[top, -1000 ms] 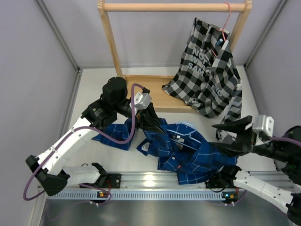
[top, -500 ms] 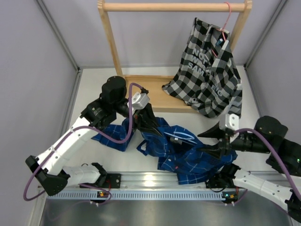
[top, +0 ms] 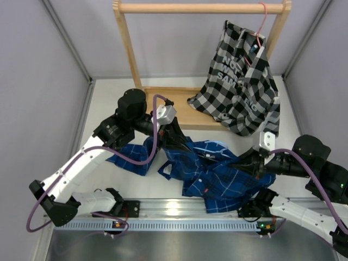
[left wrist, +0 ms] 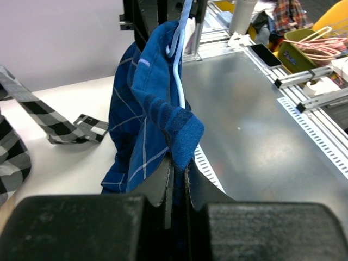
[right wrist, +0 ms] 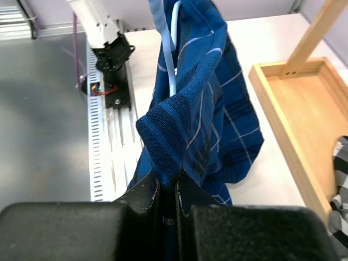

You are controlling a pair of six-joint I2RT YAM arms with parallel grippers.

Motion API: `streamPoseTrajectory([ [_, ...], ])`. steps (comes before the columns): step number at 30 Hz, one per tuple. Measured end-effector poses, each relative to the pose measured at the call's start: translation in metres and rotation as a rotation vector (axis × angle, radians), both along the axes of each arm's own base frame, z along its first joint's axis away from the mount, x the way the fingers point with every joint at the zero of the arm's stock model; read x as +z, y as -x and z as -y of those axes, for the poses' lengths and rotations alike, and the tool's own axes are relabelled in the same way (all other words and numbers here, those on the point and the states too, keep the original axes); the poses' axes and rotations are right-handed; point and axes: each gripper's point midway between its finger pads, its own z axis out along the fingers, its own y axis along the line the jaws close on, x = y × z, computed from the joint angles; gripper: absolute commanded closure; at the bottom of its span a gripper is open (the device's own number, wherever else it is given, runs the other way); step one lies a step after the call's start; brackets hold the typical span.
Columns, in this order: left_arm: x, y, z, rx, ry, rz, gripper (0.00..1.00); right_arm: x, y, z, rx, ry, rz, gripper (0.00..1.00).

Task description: Place the shirt on the hanger

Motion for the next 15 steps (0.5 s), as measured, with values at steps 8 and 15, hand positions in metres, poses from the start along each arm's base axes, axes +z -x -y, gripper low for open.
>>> streamPoseTrajectory([
  [8, 0.007, -0.028, 0.007, 0.193, -0.012, 0.012, 0.02, 0.007, -0.017, 0.01, -0.123, -0.017, 0.019, 1.0],
  [15, 0.046, -0.07, -0.012, 0.572, 0.045, 0.021, 0.02, 0.052, -0.034, 0.023, -0.274, -0.094, 0.033, 1.0],
])
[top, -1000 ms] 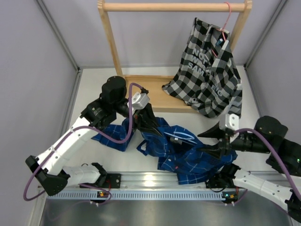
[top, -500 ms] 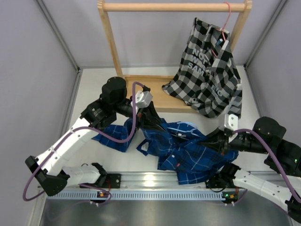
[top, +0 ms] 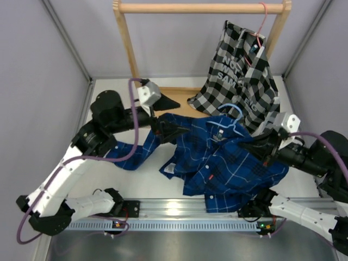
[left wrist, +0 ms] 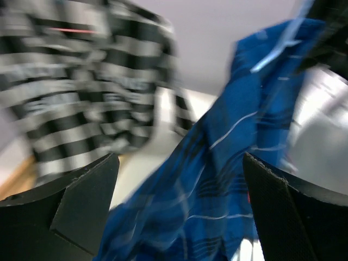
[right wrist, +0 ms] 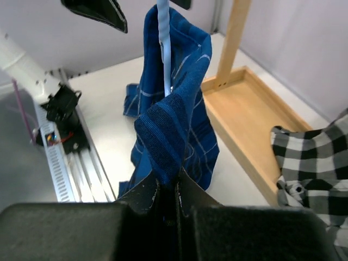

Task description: Place the shirt on the hanger

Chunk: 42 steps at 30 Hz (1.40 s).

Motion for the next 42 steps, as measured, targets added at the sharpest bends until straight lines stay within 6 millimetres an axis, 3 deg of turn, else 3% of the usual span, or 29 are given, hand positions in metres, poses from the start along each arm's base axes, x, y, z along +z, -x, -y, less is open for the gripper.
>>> streamPoseTrajectory([
  [3, 0.026, -0.021, -0.032, 0.266, 0.073, 0.009, 0.02, 0.029, -0.009, 0.007, -0.074, -0.047, 0.02, 1.0],
  [6, 0.057, -0.033, -0.087, 0.56, 0.192, 0.03, 0.02, 0.068, -0.02, 0.016, -0.156, -0.108, 0.053, 1.0],
  [11, 0.075, -0.017, -0.164, 0.817, 0.34, 0.055, 0.02, 0.135, -0.037, 0.026, -0.261, -0.203, 0.134, 1.0],
  [13, 0.072, -0.013, -0.179, 0.862, 0.357, 0.055, 0.02, 0.159, -0.045, 0.027, -0.298, -0.224, 0.171, 1.0],
  [15, 0.058, -0.013, -0.186, 0.895, 0.339, 0.044, 0.02, 0.182, -0.055, 0.029, -0.343, -0.247, 0.207, 1.0],
  [20, -0.001, -0.019, -0.184, 0.923, 0.186, -0.009, 0.02, 0.226, -0.086, 0.024, -0.457, -0.294, 0.295, 1.0],
  [26, -0.087, -0.021, -0.186, 0.941, 0.008, -0.063, 0.02, 0.249, -0.117, 0.006, -0.531, -0.339, 0.343, 1.0],
  [29, -0.127, -0.023, -0.196, 0.992, -0.037, -0.077, 0.02, 0.232, -0.134, -0.009, -0.551, -0.325, 0.333, 1.0],
  [32, -0.15, -0.021, -0.205, 1.025, -0.059, -0.084, 0.02, 0.182, -0.153, -0.027, -0.565, -0.257, 0.299, 1.0],
  [40, -0.134, -0.008, -0.225, 1.065, 0.076, -0.055, 0.02, -0.007, -0.198, -0.067, -0.615, -0.053, 0.118, 1.0],
  [42, -0.134, -0.008, -0.225, 1.068, 0.079, -0.058, 0.02, -0.029, -0.207, -0.07, -0.633, -0.033, 0.075, 1.0],
])
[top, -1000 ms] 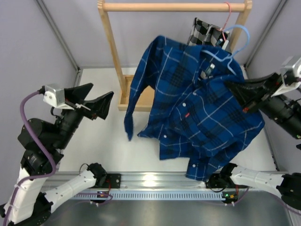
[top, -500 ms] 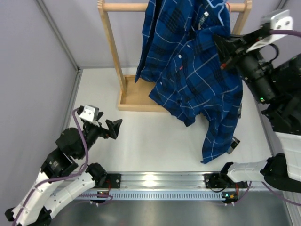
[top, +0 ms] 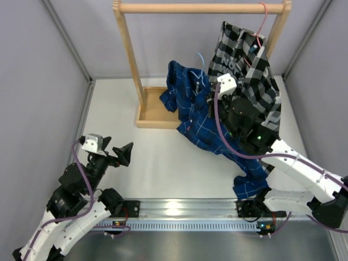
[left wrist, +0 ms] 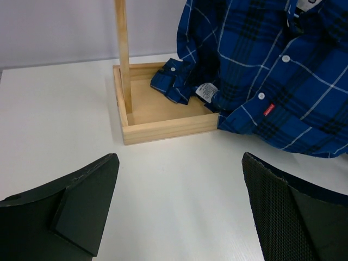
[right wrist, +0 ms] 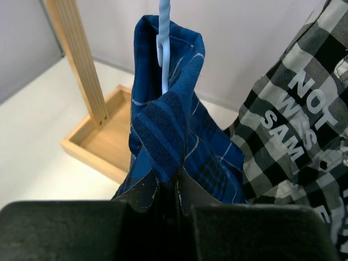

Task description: Place the shirt on the hanger

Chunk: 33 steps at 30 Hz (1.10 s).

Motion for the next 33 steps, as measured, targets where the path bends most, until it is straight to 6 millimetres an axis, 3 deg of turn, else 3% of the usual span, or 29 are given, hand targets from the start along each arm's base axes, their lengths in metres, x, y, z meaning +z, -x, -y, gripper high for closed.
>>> streamPoseTrajectory([
  [4, -0.005, -0.001, 0.001, 0.001, -0.004, -0.012, 0.02, 0.006, -0.019, -0.005, -0.044, -0.059, -0.015, 1.0],
  [8, -0.008, -0.006, 0.0, 0.027, -0.009, -0.03, 0.02, 0.053, -0.041, -0.013, -0.102, -0.147, 0.021, 1.0],
  [13, -0.017, -0.021, -0.018, 0.151, -0.019, -0.077, 0.02, 0.119, -0.064, -0.01, -0.178, -0.259, 0.092, 1.0],
  [16, -0.023, -0.029, -0.026, 0.203, -0.023, -0.107, 0.02, 0.142, -0.074, -0.006, -0.215, -0.295, 0.118, 1.0],
  [21, -0.028, -0.033, -0.025, 0.203, -0.023, -0.135, 0.02, 0.141, -0.103, -0.02, -0.247, -0.245, 0.071, 1.0],
  [26, -0.025, -0.03, -0.022, 0.18, -0.013, -0.121, 0.02, 0.11, -0.133, -0.034, -0.279, -0.218, 0.012, 1.0],
  [33, -0.025, -0.029, -0.023, 0.184, -0.008, -0.117, 0.02, 0.086, -0.143, -0.038, -0.317, -0.251, -0.047, 1.0],
])
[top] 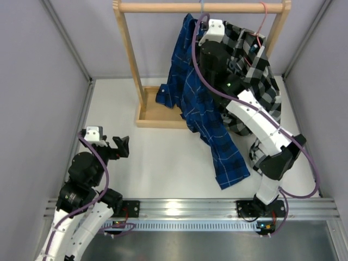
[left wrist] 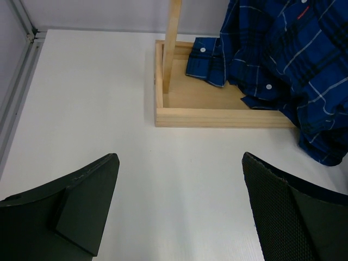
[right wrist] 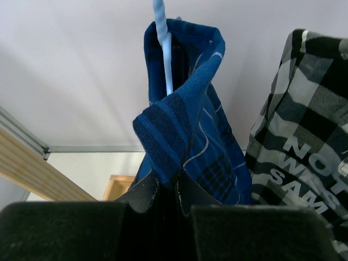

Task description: Place the shirt on the hanger

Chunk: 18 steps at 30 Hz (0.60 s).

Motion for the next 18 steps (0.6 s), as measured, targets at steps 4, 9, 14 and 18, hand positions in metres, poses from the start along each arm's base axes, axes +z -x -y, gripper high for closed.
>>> streamPoseTrajectory([
  [4, 0.0, -0.003, -0.014, 0.082, 0.003, 0.0, 0.02, -0.014, -0.002, 0.001, -0.029, -0.034, -0.027, 0.93],
  [9, 0.0, -0.005, -0.039, 0.221, 0.014, -0.001, 0.02, -0.014, 0.002, -0.003, -0.039, -0.075, -0.026, 0.8],
  [14, -0.004, -0.009, -0.046, 0.26, 0.008, -0.022, 0.02, -0.007, 0.012, -0.005, -0.041, -0.091, -0.016, 0.27],
  [18, -0.007, -0.01, -0.045, 0.256, 0.005, -0.032, 0.02, -0.005, 0.025, 0.009, -0.05, -0.075, -0.015, 0.0],
])
